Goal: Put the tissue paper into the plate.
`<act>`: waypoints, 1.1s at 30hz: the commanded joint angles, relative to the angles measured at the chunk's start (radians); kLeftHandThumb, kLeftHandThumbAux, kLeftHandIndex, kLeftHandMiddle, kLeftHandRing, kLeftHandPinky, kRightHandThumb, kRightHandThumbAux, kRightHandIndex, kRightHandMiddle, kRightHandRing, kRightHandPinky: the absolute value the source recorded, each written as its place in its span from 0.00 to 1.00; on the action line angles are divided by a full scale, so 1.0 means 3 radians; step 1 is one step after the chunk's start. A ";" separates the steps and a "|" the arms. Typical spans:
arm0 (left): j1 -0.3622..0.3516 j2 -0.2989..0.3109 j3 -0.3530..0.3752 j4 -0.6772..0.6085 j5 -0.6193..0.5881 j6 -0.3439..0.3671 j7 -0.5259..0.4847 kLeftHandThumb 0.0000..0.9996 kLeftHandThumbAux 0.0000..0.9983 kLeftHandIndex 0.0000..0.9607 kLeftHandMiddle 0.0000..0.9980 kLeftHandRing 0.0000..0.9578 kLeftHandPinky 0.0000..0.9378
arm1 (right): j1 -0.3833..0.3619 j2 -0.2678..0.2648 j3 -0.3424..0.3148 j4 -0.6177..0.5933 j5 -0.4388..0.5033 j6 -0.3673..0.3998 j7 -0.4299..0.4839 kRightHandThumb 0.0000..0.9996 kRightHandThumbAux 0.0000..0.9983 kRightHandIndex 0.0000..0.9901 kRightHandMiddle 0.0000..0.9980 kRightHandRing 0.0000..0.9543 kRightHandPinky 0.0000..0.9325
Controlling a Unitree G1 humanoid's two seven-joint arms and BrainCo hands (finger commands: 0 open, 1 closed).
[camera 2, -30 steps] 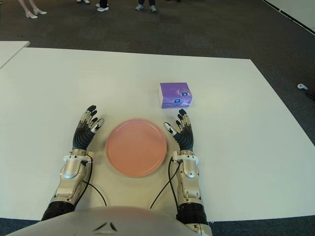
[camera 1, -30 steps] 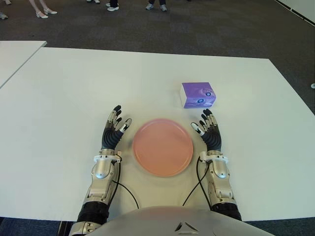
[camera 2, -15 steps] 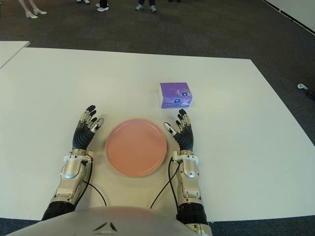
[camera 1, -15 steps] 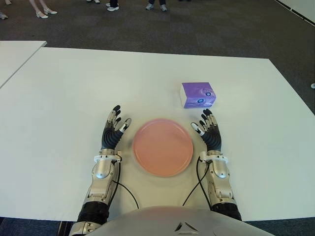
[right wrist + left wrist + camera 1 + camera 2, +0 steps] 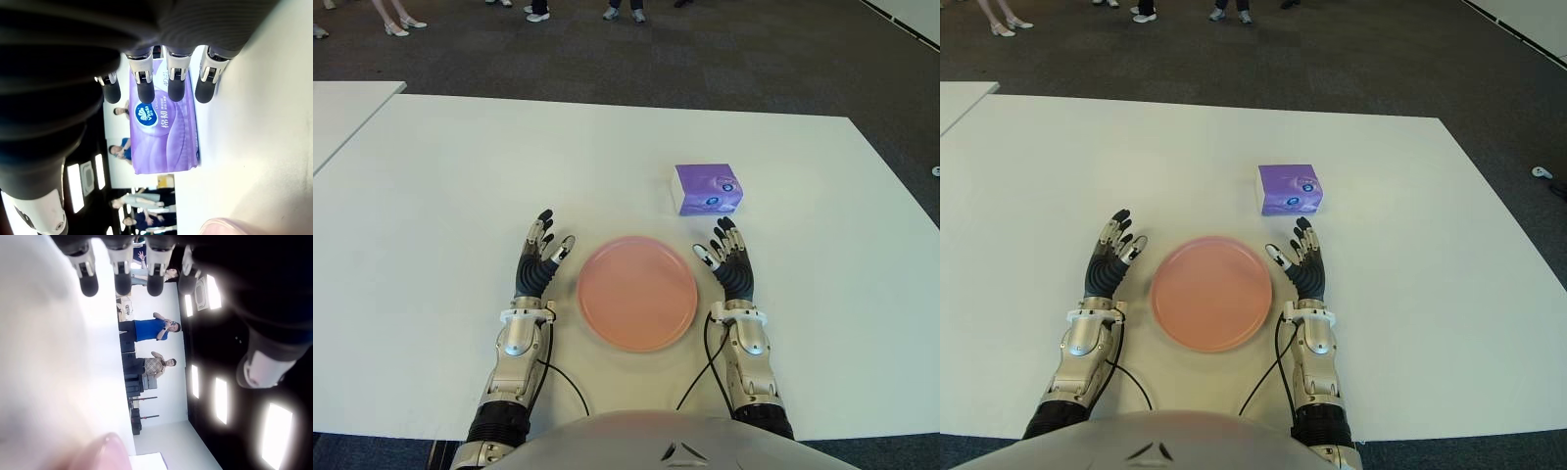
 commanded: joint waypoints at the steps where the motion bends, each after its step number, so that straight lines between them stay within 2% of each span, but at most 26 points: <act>1: 0.0072 0.0001 0.0008 0.0143 0.0017 0.0093 0.0025 0.00 0.53 0.00 0.00 0.00 0.00 | 0.0158 0.0017 -0.0002 0.0133 -0.0010 0.0174 -0.0027 0.16 0.73 0.00 0.02 0.01 0.05; 33: 0.0041 0.0009 0.0007 0.0161 0.0050 -0.0077 0.0090 0.00 0.54 0.00 0.00 0.00 0.00 | 0.0181 -0.0002 0.0037 0.0085 -0.0081 0.0211 -0.0039 0.16 0.75 0.00 0.01 0.00 0.04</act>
